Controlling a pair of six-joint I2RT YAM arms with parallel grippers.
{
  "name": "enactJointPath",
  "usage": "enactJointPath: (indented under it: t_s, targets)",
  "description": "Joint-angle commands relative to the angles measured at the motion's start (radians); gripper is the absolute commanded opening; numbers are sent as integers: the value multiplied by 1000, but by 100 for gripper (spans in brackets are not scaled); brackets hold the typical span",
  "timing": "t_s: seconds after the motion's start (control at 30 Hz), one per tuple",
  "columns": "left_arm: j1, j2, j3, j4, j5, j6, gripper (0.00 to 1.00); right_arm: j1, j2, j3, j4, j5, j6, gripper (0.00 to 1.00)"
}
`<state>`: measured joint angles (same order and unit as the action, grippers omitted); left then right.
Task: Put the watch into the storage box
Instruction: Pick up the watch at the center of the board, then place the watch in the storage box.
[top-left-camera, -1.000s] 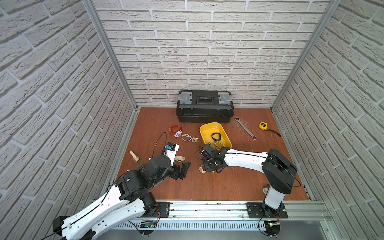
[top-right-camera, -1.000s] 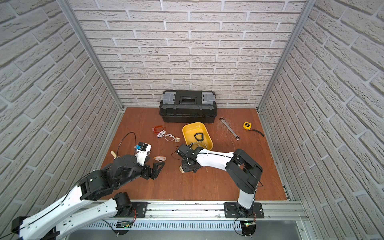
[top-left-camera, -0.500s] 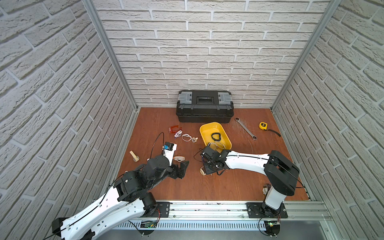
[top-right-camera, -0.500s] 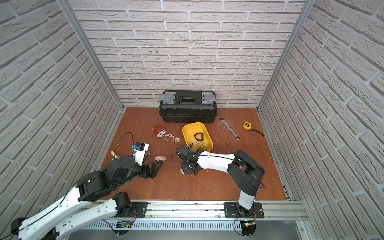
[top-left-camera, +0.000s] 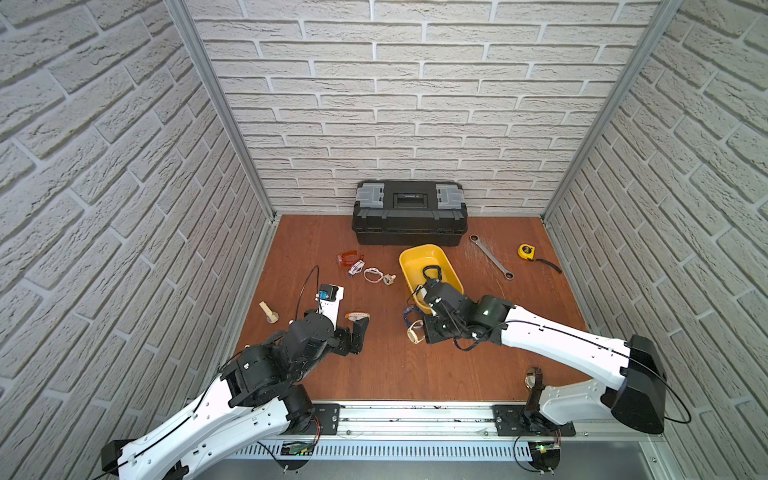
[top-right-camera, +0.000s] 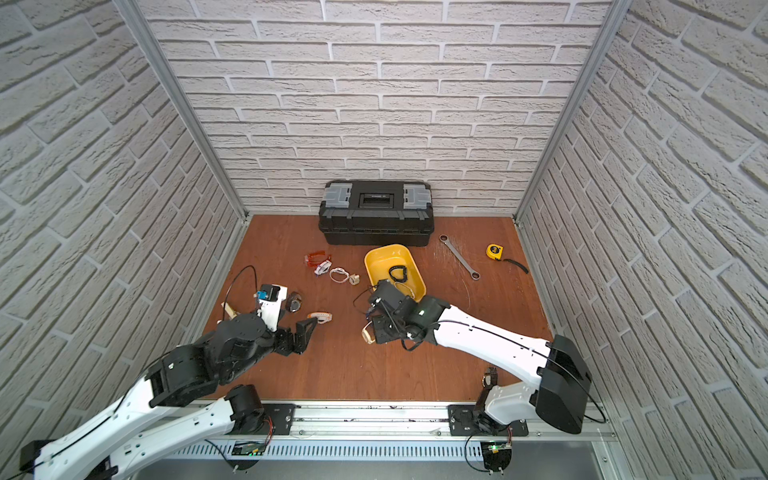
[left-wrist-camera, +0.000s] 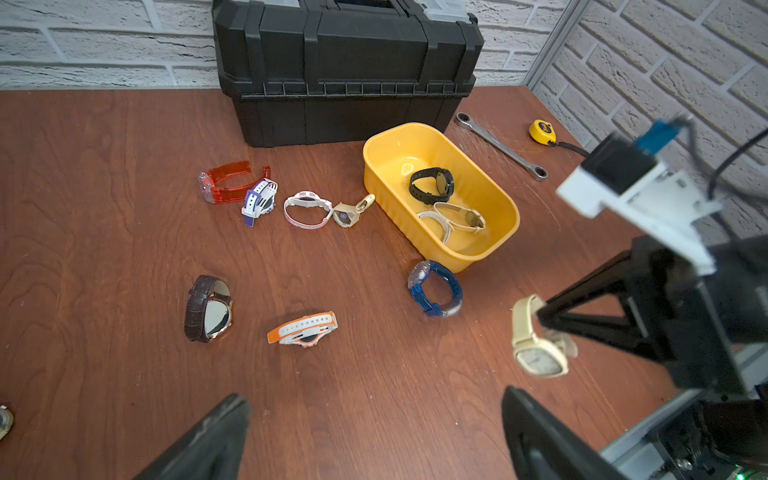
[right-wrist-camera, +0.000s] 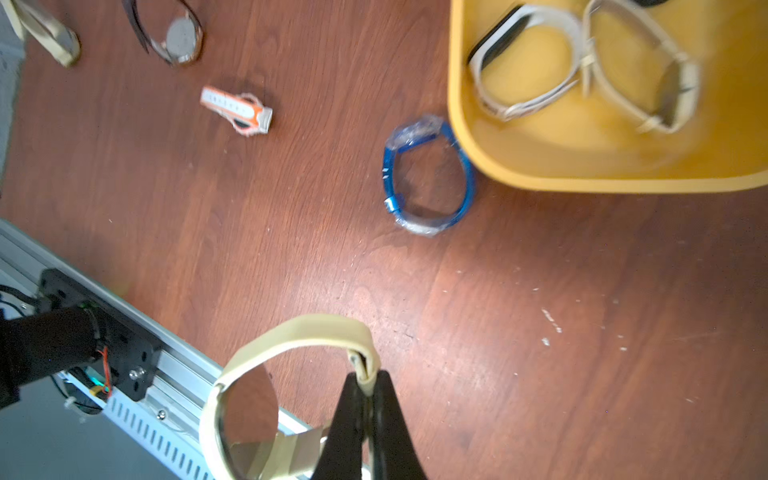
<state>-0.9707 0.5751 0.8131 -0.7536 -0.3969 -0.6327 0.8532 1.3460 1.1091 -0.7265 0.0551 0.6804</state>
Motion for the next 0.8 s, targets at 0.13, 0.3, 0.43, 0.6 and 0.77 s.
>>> enactJointPath:
  t_s: [0.13, 0.3, 0.43, 0.6, 0.77]
  targets:
    - [7, 44, -17, 56, -11, 6, 98, -279, 99, 202, -57, -75, -168, 2]
    - [10, 86, -18, 92, 4, 22, 98, -372, 305, 351, -51, -166, -236, 2]
    - [15, 116, -18, 122, 22, 31, 98, -390, 476, 506, -70, -195, -257, 2]
    - [18, 143, -15, 135, 34, 33, 98, -398, 702, 699, -115, -164, -243, 2]
    - [20, 143, -17, 142, 40, 27, 98, -396, 828, 796, -137, -123, -214, 2]
